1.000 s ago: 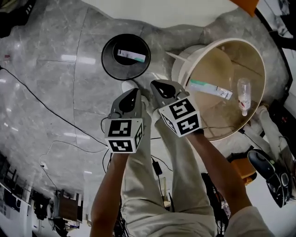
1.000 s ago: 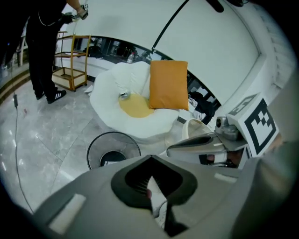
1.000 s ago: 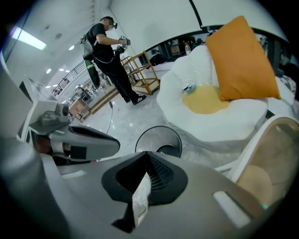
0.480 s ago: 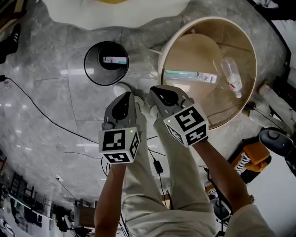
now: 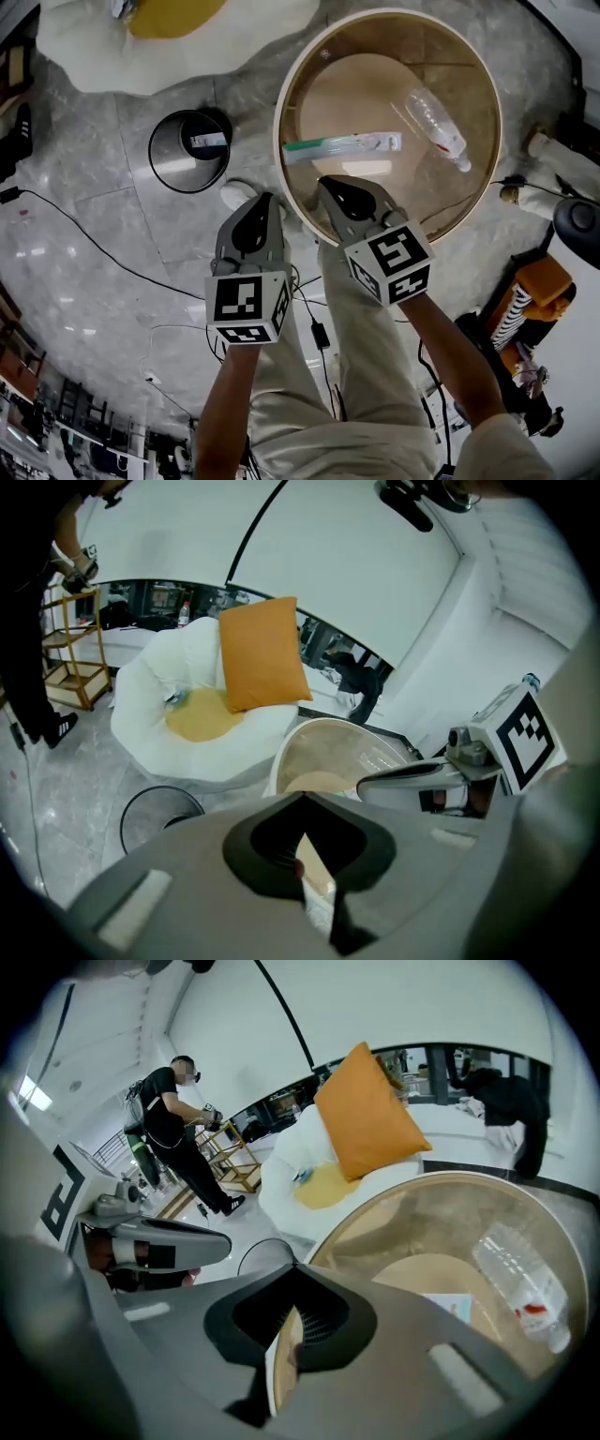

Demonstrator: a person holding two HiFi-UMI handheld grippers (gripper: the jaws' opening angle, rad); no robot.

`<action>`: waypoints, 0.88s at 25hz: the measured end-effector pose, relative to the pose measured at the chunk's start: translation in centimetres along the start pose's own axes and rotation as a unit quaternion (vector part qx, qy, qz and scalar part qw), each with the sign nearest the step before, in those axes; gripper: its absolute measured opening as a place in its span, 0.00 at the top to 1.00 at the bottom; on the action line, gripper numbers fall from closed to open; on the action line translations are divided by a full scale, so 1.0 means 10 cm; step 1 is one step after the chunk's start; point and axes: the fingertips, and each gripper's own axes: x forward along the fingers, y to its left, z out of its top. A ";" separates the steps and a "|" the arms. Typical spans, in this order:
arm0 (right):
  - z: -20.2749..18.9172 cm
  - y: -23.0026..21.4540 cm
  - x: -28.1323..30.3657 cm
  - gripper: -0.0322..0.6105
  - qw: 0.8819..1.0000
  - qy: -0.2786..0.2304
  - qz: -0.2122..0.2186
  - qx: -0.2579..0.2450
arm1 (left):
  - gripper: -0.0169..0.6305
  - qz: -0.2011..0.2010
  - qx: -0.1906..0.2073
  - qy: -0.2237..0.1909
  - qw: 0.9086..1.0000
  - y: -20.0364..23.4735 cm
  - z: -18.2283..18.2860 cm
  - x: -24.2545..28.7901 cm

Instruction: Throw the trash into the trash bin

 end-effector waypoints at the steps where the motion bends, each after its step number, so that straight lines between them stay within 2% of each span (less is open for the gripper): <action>1: -0.01 -0.08 -0.07 0.91 1.000 -0.004 -0.008 0.004 | 0.97 -0.006 0.006 0.001 1.000 -0.08 0.02 0.02; 8: -0.15 -0.64 -0.51 0.90 0.997 -0.024 -0.062 0.029 | 0.97 -0.040 0.042 0.015 0.998 -0.66 0.06 0.17; 17: -0.34 -1.24 -1.00 0.85 0.990 -0.060 -0.106 0.066 | 0.97 -0.072 0.083 0.032 0.993 -1.31 0.06 0.54; 19: -0.41 -1.39 -1.11 0.81 0.988 -0.058 -0.124 0.068 | 0.97 -0.081 0.090 0.039 0.992 -1.47 0.07 0.60; 22: -0.54 -1.66 -1.25 0.70 0.983 -0.051 -0.166 0.055 | 0.97 -0.090 0.105 0.029 0.990 -1.68 0.11 0.72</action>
